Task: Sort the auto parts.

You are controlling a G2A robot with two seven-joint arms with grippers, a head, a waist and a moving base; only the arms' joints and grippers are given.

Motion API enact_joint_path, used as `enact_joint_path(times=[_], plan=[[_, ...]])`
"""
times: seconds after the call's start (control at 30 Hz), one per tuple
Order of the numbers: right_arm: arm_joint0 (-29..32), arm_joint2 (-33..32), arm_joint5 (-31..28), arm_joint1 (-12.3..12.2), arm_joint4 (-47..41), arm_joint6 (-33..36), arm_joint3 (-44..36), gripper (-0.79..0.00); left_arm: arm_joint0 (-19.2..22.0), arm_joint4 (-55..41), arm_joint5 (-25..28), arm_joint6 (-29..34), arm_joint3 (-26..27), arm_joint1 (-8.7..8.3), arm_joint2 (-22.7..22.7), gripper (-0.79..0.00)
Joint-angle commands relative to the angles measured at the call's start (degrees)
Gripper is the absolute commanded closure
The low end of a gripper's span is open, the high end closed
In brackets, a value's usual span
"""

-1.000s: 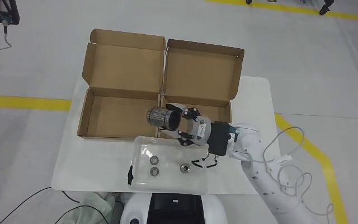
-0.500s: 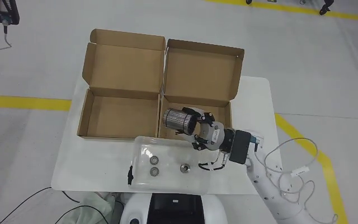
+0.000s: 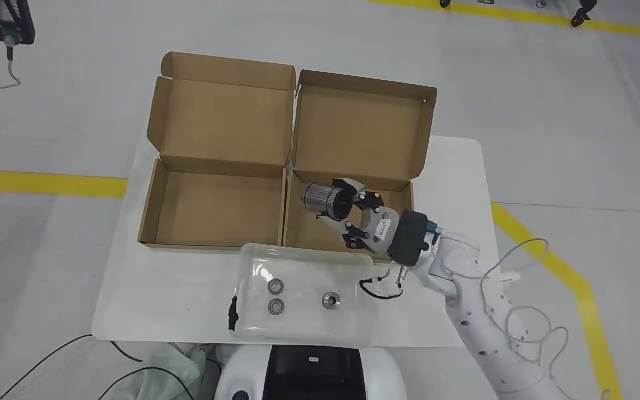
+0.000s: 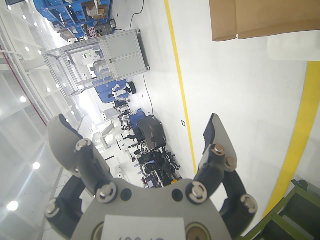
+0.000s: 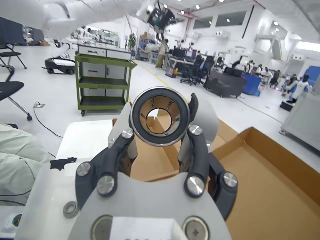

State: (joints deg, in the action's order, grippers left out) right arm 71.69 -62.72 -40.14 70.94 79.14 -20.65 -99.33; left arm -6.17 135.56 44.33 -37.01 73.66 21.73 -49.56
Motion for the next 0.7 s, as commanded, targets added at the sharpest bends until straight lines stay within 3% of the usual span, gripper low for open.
enact_joint_path(times=[0.0,0.13,0.4,0.67], plan=[[0.14,0.22,2.59,0.15,-2.69,7.52,-1.03,0.0,0.0,0.0,0.0,0.0,0.0,0.0,0.0,-0.785],[-0.31,0.63,6.71,0.36,-5.35,18.51,-1.07,0.0,0.0,0.0,0.0,0.0,0.0,0.0,0.0,-0.785],[-4.25,3.14,10.88,1.12,-10.24,33.86,2.21,0.0,0.0,0.0,0.0,0.0,0.0,0.0,0.0,-0.785],[-8.14,4.87,12.55,1.84,-14.24,40.59,7.8,0.0,0.0,0.0,0.0,0.0,0.0,0.0,0.0,-0.785]])
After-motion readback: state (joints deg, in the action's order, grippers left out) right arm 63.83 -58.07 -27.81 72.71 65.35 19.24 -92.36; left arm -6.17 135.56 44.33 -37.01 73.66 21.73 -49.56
